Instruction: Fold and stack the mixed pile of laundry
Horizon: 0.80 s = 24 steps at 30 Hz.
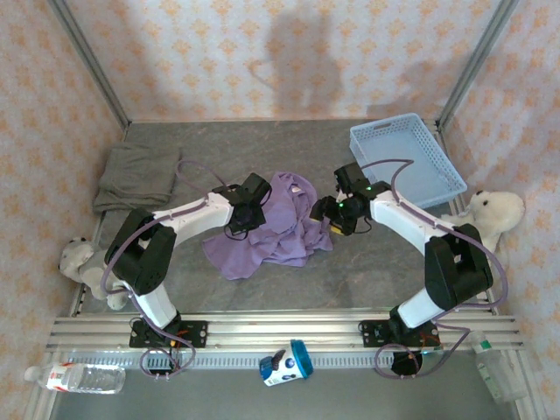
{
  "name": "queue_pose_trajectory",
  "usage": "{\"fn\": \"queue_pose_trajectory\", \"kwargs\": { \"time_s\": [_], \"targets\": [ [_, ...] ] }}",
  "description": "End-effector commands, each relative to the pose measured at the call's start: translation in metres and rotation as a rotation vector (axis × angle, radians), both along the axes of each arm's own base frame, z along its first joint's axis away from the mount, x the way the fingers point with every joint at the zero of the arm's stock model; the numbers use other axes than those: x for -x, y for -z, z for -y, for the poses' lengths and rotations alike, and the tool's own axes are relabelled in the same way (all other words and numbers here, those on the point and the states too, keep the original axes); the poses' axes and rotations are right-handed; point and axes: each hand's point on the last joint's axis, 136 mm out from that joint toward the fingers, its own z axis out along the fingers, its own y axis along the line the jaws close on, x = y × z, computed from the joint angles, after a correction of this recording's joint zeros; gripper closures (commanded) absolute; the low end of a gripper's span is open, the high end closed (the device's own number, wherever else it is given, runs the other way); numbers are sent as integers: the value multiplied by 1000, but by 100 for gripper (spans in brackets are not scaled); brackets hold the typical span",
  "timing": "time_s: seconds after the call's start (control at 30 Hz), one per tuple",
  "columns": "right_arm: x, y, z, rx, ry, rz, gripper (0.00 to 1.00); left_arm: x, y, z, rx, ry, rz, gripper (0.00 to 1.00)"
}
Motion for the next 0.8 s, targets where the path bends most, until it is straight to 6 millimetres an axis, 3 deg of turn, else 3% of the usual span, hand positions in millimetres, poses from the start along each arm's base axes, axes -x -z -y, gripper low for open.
{"fn": "queue_pose_trajectory", "kwargs": {
  "time_s": [0.0, 0.03, 0.07, 0.27, 0.43, 0.53, 0.63, 0.77],
  "targets": [
    [2, -2, 3, 11, -18, 35, 31, 4, -12, -11, -53, -5, 12, 85],
    [3, -1, 3, 13, -18, 35, 31, 5, -9, -12, -64, -2, 0, 69],
    [4, 0, 4, 16, -19, 33, 30, 7, -6, -13, -72, 0, -12, 63],
    [6, -2, 6, 13, -13, 39, 30, 4, 12, -9, -71, -6, -31, 60],
    [8, -5, 7, 16, -17, 44, 30, 0, 22, -5, -67, -13, -46, 62],
    [9, -7, 7, 13, -15, 49, 30, 0, 20, -5, -65, -17, -44, 72],
    [11, -6, 6, 6, -23, 47, 30, -2, 3, -3, -43, -23, -16, 83],
    [15, -1, 1, -11, -53, 23, 31, -5, -28, -1, -22, -13, 24, 83]
  ]
}}
